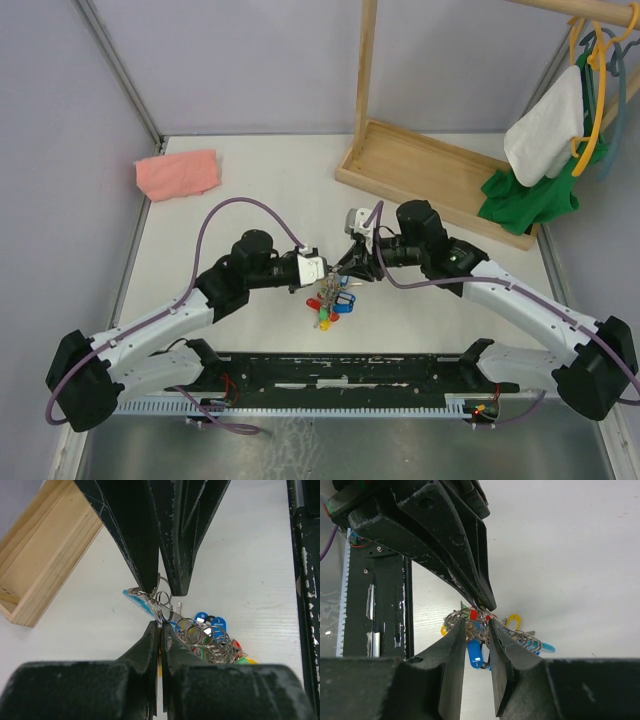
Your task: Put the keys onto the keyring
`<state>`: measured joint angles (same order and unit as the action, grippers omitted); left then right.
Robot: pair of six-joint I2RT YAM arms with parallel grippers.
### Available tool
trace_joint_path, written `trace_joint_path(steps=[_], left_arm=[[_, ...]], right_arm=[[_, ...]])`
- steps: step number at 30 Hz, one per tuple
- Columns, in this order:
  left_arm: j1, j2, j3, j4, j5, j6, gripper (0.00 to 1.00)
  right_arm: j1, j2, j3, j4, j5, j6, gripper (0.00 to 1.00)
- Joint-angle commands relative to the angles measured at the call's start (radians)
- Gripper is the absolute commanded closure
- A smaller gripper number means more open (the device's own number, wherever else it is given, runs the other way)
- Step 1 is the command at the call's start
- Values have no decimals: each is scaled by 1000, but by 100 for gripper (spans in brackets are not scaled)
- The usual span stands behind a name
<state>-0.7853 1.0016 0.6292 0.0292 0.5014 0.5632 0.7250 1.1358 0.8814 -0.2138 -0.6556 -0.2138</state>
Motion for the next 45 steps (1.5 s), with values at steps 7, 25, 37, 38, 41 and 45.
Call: trace_joint_path(steps=[7, 25, 37, 38, 41, 45], left_arm=[[-18, -15, 67, 66, 32, 48, 97], [-44, 10, 87, 78, -13, 16, 97], [-55, -50, 31, 54, -207, -118, 97], [-59, -48, 26, 59, -211, -133, 97], [-67, -50, -2, 99, -209, -184, 97], [-73, -59, -42, 163, -232, -272, 96]], right_arm=[[2, 41, 50, -12, -31, 13, 71], [23, 91, 71, 5, -101, 10, 92], [26, -44, -16, 202, 94, 65, 99], [25, -53, -36, 235, 98, 90, 99], [26, -75, -96, 394, 113, 152, 99], [25, -99, -158, 531, 161, 206, 99]])
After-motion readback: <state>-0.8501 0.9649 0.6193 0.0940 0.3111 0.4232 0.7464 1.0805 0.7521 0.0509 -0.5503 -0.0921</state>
